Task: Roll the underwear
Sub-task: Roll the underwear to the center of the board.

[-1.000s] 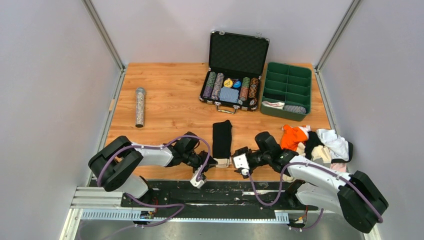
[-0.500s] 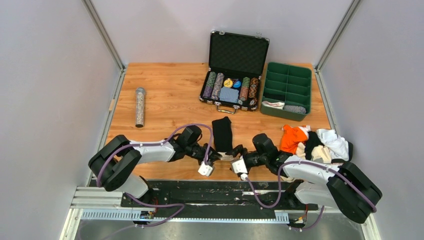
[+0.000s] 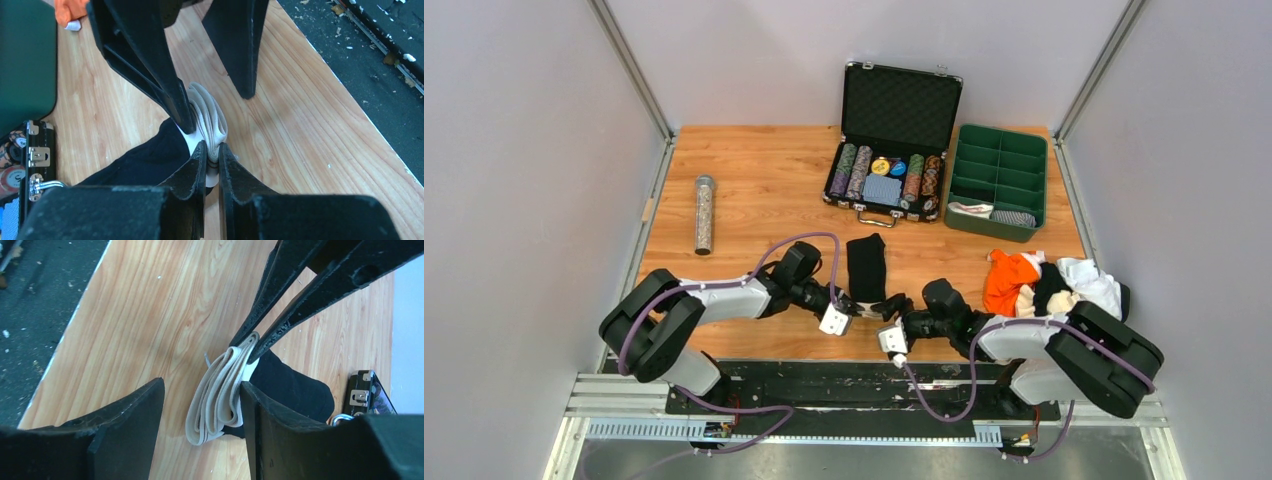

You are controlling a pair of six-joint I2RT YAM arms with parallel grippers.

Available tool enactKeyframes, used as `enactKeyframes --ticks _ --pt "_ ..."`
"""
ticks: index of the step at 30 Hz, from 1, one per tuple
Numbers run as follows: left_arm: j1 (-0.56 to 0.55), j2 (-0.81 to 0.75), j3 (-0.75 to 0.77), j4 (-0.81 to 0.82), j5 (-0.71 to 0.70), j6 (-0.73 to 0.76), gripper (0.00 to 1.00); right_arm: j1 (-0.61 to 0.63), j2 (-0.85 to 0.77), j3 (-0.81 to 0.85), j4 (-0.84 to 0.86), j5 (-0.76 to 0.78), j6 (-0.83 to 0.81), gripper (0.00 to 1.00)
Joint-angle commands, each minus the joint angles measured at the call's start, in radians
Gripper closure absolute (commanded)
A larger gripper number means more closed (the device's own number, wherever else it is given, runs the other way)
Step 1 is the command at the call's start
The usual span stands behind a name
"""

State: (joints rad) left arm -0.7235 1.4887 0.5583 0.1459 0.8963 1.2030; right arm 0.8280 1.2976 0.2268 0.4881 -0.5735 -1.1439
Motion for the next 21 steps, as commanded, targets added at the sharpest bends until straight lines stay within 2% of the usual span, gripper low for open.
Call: enactKeyframes --ticks 1,7,11,17,19,21 --pt "0.016 -0.015 0.041 0.009 0.058 -0.064 1.0 0.032 0.055 -0.007 0.164 0.096 0.052 0.42" --pt "0.025 -0.008 0.045 0.029 0.065 -0.095 1.0 0.042 0.091 0.003 0.161 0.144 0.076 0.48" --pt "0.032 -0.008 0.045 0.04 0.072 -0.116 1.0 0.042 0.123 0.025 0.147 0.195 0.089 0.6" --pt "0.044 -0.015 0.039 0.038 0.085 -0.121 1.0 0.038 0.178 0.08 0.127 0.248 0.129 0.69" --pt "0.047 -0.018 0.036 0.017 0.088 -0.099 1.0 0.034 0.183 0.119 0.062 0.248 0.148 0.76" --pt "0.047 -0.023 0.031 -0.014 0.084 -0.056 0.98 0.028 0.171 0.184 -0.078 0.225 0.168 0.83"
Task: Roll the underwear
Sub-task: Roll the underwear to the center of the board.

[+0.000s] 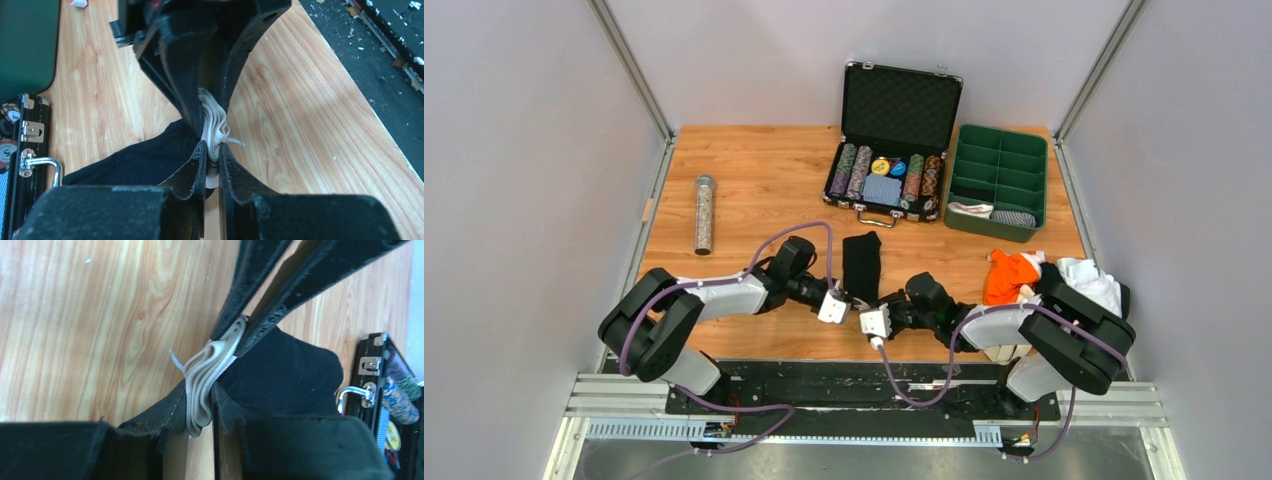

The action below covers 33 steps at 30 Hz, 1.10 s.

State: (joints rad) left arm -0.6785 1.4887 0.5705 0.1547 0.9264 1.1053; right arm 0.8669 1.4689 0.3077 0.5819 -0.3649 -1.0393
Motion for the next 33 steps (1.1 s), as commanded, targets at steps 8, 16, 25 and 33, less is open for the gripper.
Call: enactKeyframes --ticks 8,16,25,33 --pt "0.005 -0.199 -0.088 -0.048 -0.078 0.137 0.41 -0.085 -0.033 0.343 -0.754 -0.259 0.059 0.92" --pt "0.011 -0.434 -0.124 -0.257 -0.138 0.088 0.38 -0.148 0.15 0.63 -1.179 -0.433 0.031 0.95" --pt "0.011 -0.571 -0.133 -0.374 -0.169 0.088 0.38 -0.16 0.402 0.951 -1.658 -0.549 -0.045 0.97" --pt "0.006 -0.531 -0.124 -0.388 -0.103 0.218 0.38 -0.242 0.715 1.202 -1.943 -0.703 -0.036 0.97"
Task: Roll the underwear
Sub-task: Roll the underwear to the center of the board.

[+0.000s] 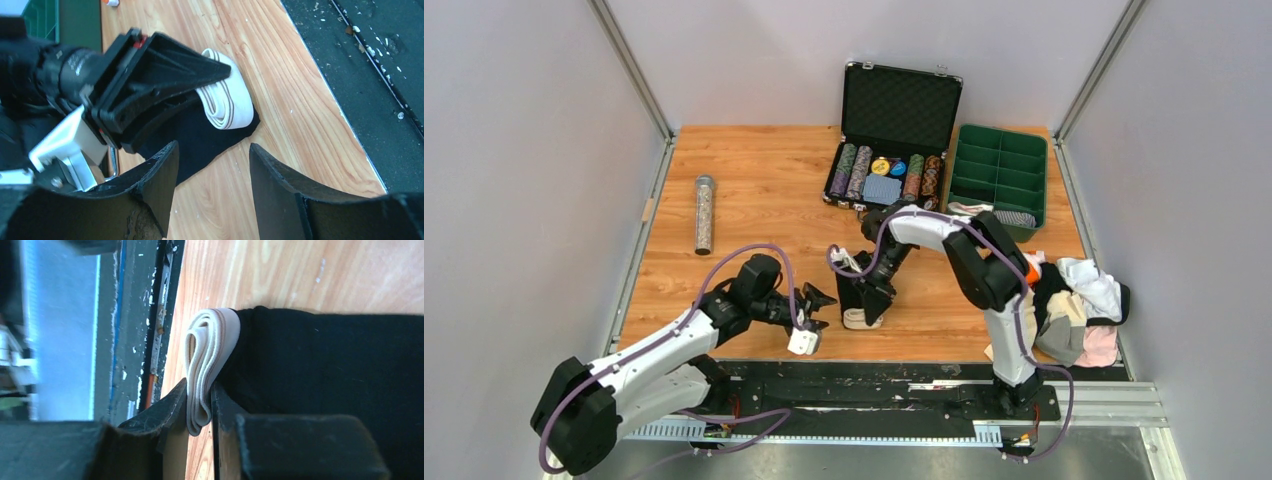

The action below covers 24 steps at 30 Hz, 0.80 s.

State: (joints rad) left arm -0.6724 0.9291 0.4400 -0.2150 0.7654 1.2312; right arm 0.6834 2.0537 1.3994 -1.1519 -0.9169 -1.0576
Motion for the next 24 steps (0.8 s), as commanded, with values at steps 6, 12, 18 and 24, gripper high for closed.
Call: enactKeyframes --ticks 6,12,18,24 --pt "-0.068 0.167 0.007 0.068 0.069 0.198 0.4 -0.103 0.343 0.254 -0.281 -0.121 0.018 0.98" --pt "-0.121 0.338 0.019 0.219 0.026 0.225 0.4 -0.135 0.508 0.365 -0.377 -0.161 0.073 0.98" --pt "-0.143 0.423 -0.008 0.384 -0.063 0.243 0.41 -0.134 0.577 0.4 -0.367 -0.156 0.149 0.98" --pt "-0.16 0.463 -0.036 0.466 -0.185 0.215 0.42 -0.133 0.619 0.414 -0.374 -0.163 0.184 0.98"
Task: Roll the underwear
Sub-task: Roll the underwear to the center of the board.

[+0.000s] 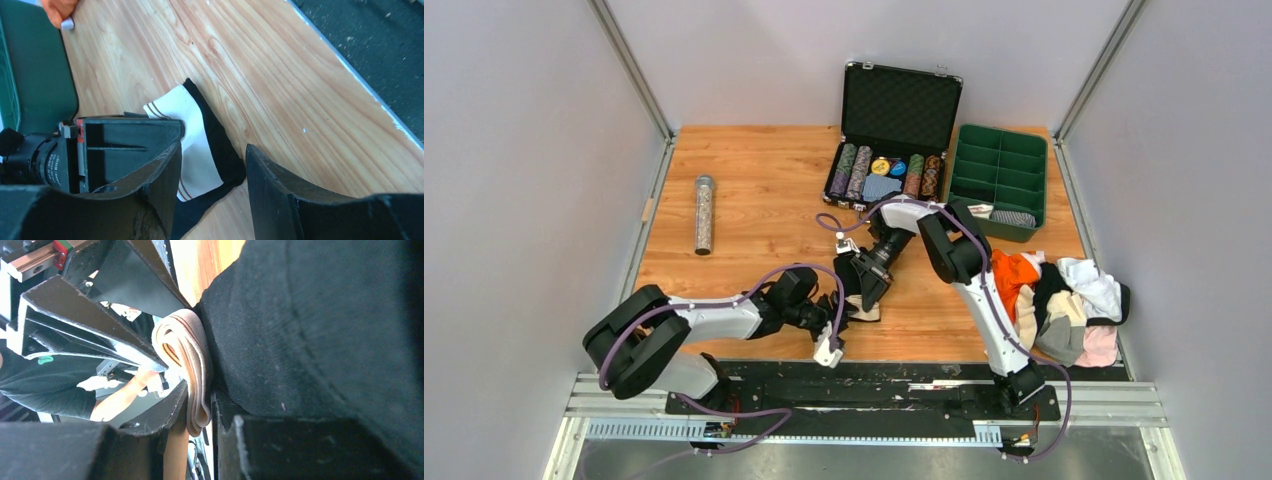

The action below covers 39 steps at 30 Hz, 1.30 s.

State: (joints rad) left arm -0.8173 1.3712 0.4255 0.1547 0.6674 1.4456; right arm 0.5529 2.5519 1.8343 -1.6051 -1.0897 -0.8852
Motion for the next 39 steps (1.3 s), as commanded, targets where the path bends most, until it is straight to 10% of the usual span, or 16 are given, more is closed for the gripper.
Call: enactKeyframes --ticks 1,6,11,12,14,15,23,30,34,39 --pt "-0.017 0.028 -0.024 0.101 -0.099 -0.001 0.43 -0.003 0.121 -0.022 0.079 0.011 0.011 0.98" --pt "-0.03 0.073 -0.034 0.11 -0.168 -0.008 0.47 -0.002 0.121 -0.024 0.083 0.012 0.015 0.98" --pt "-0.049 0.16 0.029 0.029 -0.225 0.008 0.77 0.004 0.111 -0.043 0.12 0.027 0.053 0.89" --pt "-0.049 0.18 0.048 -0.036 -0.228 0.009 0.81 0.005 0.1 -0.055 0.139 0.033 0.07 0.74" --pt "-0.049 0.204 0.104 -0.128 -0.225 0.0 0.9 0.004 0.049 -0.092 0.19 0.039 0.086 0.05" --pt "-0.05 0.212 0.132 -0.16 -0.219 -0.002 0.95 0.003 0.013 -0.114 0.212 0.036 0.086 0.01" --pt "-0.054 0.233 0.203 -0.266 -0.21 -0.061 1.0 -0.066 -0.409 -0.162 0.356 0.06 0.247 0.0" --pt "-0.049 0.235 0.303 -0.348 -0.127 -0.263 1.0 -0.192 -1.047 -0.599 0.998 0.368 0.454 0.0" --pt "-0.011 0.245 0.362 -0.351 0.007 -0.388 1.0 -0.169 -1.456 -1.047 1.395 0.395 0.298 0.0" --pt "0.035 0.283 0.396 -0.294 0.162 -0.556 1.0 -0.033 -1.611 -1.336 1.467 0.417 0.018 0.08"
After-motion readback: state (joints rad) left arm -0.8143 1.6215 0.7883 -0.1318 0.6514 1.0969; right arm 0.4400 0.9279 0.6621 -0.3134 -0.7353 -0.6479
